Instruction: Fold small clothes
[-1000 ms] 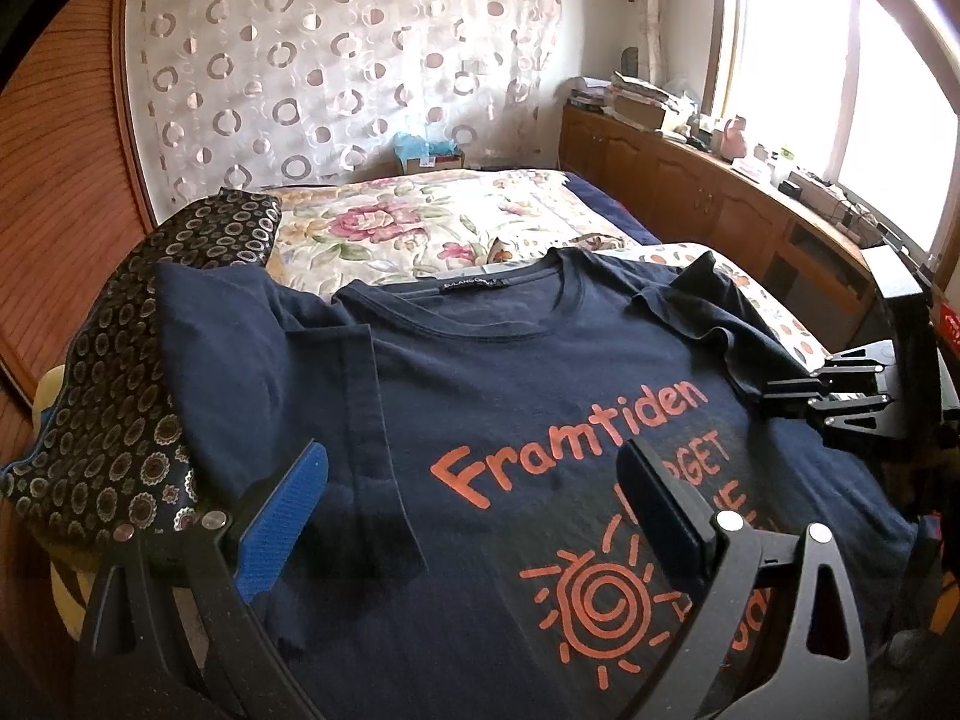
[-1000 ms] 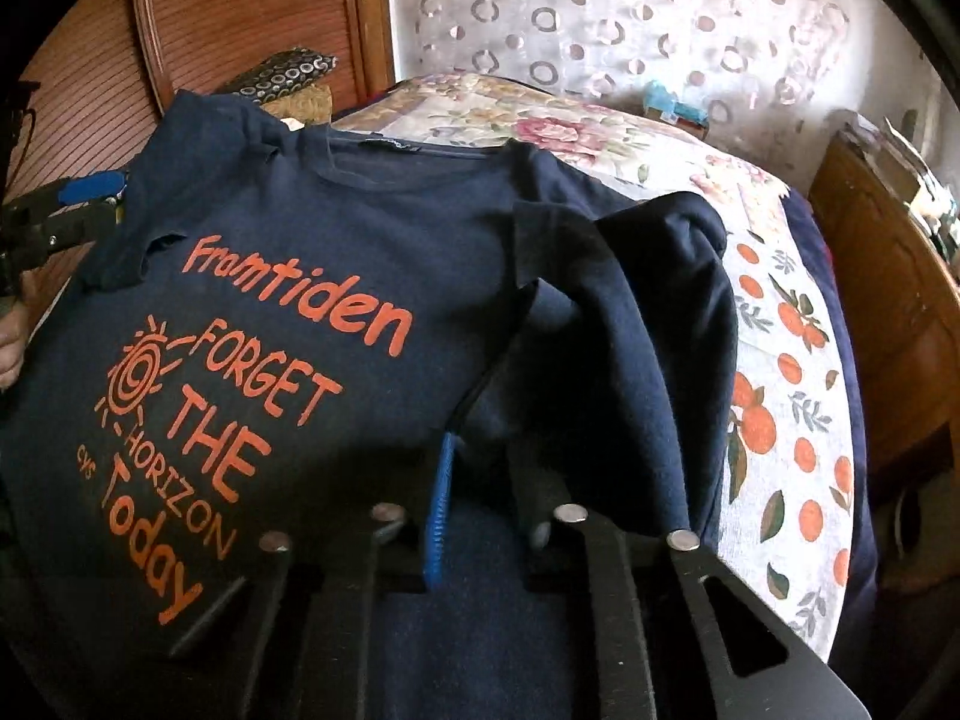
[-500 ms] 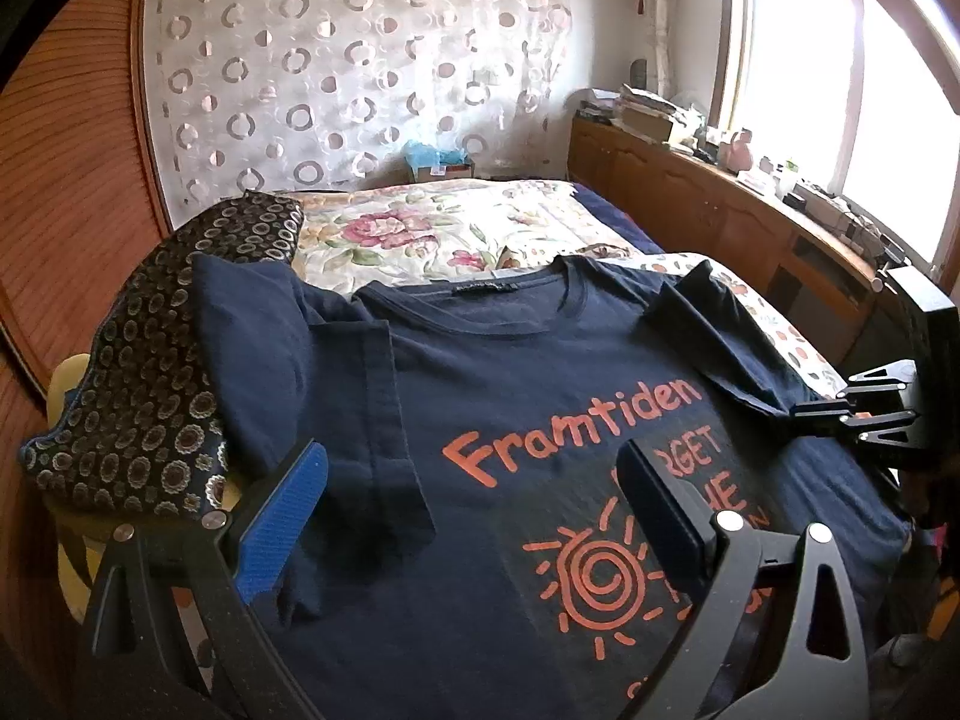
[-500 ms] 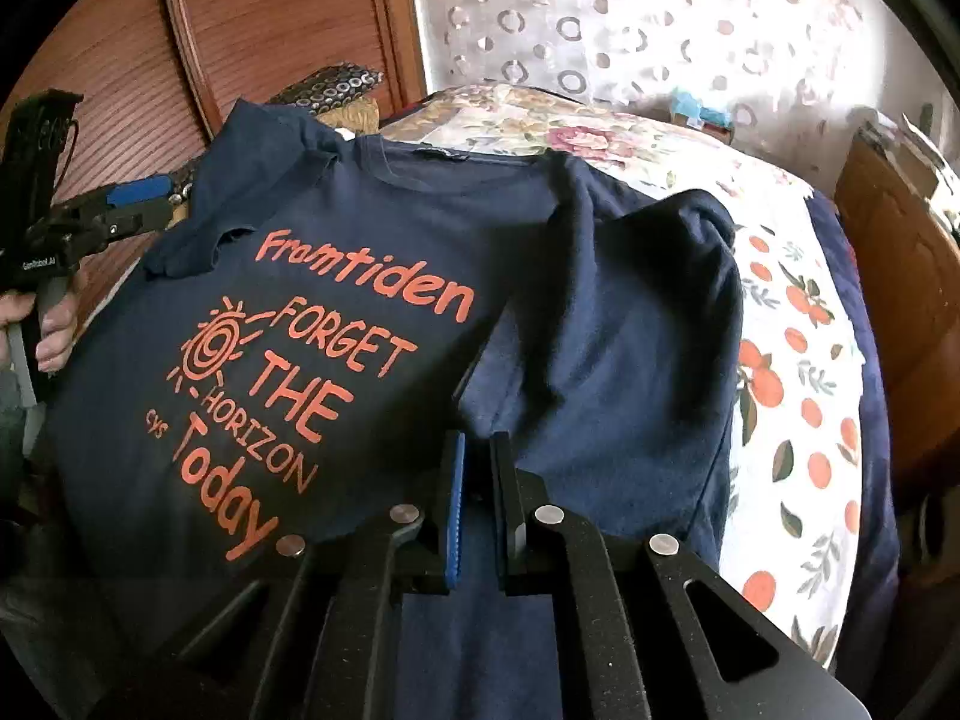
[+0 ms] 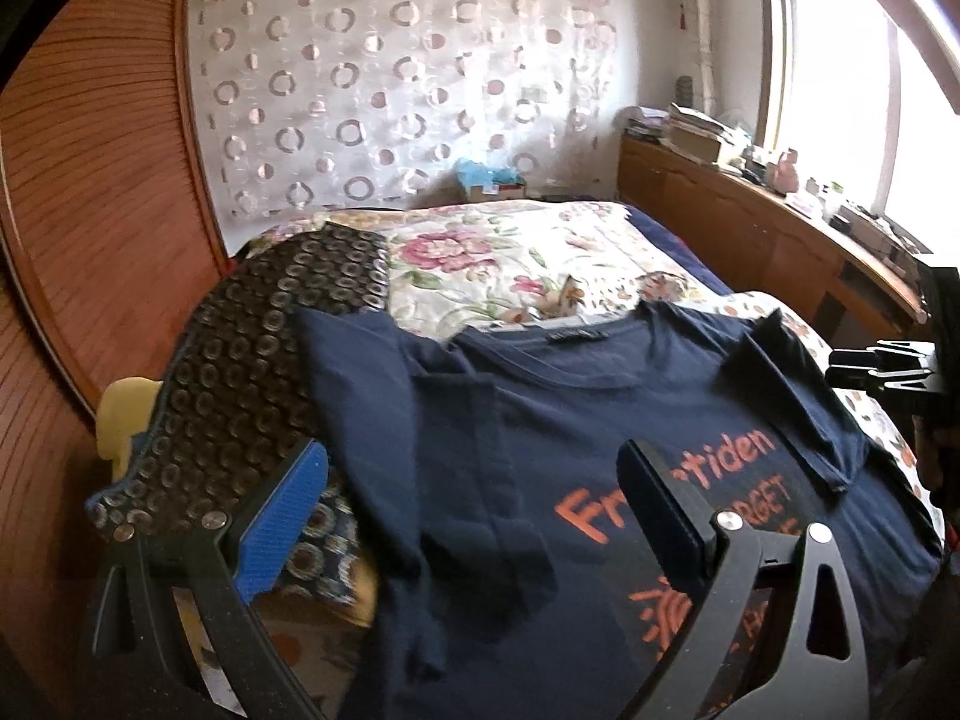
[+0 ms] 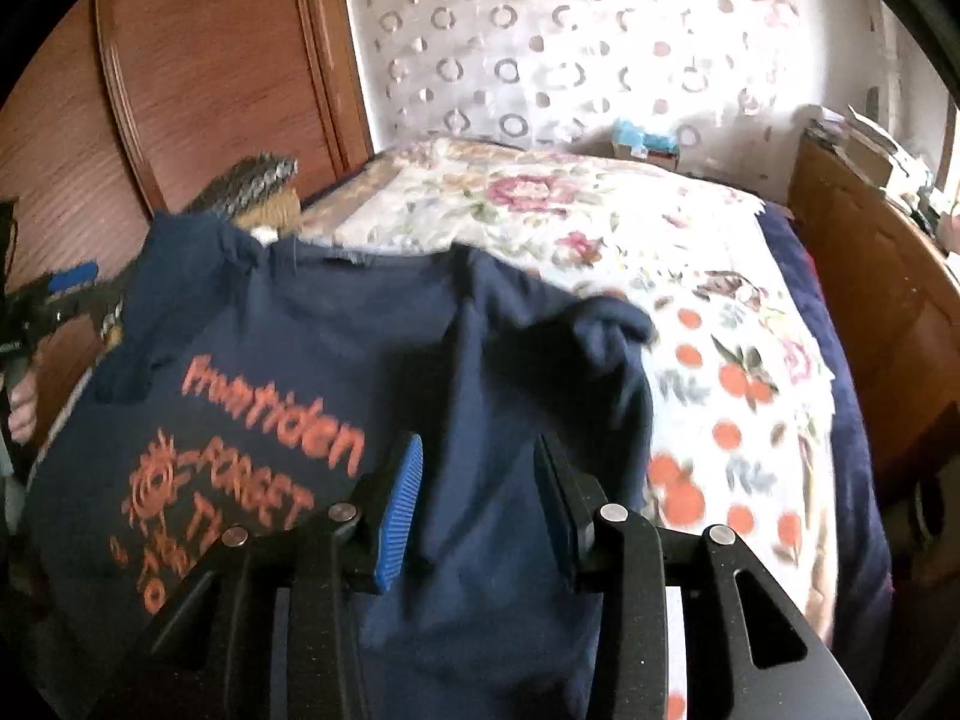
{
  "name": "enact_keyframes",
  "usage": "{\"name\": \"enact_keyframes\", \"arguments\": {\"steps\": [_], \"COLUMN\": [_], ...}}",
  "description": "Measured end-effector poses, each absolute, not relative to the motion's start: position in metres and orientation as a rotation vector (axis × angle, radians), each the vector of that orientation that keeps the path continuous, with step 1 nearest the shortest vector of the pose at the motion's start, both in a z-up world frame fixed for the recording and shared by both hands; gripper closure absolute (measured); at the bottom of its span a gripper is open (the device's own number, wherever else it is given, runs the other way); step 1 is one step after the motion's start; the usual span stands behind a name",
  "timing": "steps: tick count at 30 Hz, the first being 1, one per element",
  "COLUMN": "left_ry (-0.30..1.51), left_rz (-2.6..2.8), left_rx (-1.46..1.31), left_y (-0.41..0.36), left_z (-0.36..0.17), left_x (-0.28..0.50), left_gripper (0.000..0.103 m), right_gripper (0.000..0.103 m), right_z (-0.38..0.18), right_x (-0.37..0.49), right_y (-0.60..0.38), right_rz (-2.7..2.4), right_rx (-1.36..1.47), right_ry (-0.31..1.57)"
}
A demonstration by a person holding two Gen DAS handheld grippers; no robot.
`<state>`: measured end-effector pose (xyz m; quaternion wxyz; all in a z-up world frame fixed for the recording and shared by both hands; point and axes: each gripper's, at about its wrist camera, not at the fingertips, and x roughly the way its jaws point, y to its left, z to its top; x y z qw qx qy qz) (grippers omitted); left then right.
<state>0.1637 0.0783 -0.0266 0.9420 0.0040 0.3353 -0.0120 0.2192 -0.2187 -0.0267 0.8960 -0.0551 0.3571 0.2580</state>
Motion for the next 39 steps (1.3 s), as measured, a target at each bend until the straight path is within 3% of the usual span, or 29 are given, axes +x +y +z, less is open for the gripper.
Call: {"name": "enact_keyframes", "arguments": {"steps": [16,18,19,22,31,39], "left_ry": [0.7,0.698,0.698,0.698,0.694,0.699], "left_rz": [-0.017,-0.019,-0.018,-0.018,-0.007,-0.007], "left_rx": [0.005,0.003,0.002,0.004,0.0,0.002], "left_y": [0.093,0.093,0.094,0.094,0.099,0.098], "left_z": [-0.03,-0.03,-0.031,-0.031,-0.031,-0.034], "left_x": [0.175,0.175,0.176,0.177,0.183,0.18], "left_gripper": [0.006,0.006,0.006,0.006,0.006,0.006], "right_gripper": [0.063,0.076,0.09,0.1,0.101,0.101], "right_z": [-0.071,-0.073,-0.073,-0.073,-0.06,-0.077], "right_x": [0.288,0.288,0.287,0.289,0.268,0.287], "right_y": [-0.156,-0.152,-0.151,-0.151,-0.149,-0.145], "right_rz": [0.54,0.508,0.488,0.488,0.563,0.502], "right_rx": [-0.19,-0.224,-0.246,-0.222,-0.196,-0.231], "right_ry": [0.837,0.821,0.81,0.808,0.736,0.799]}}
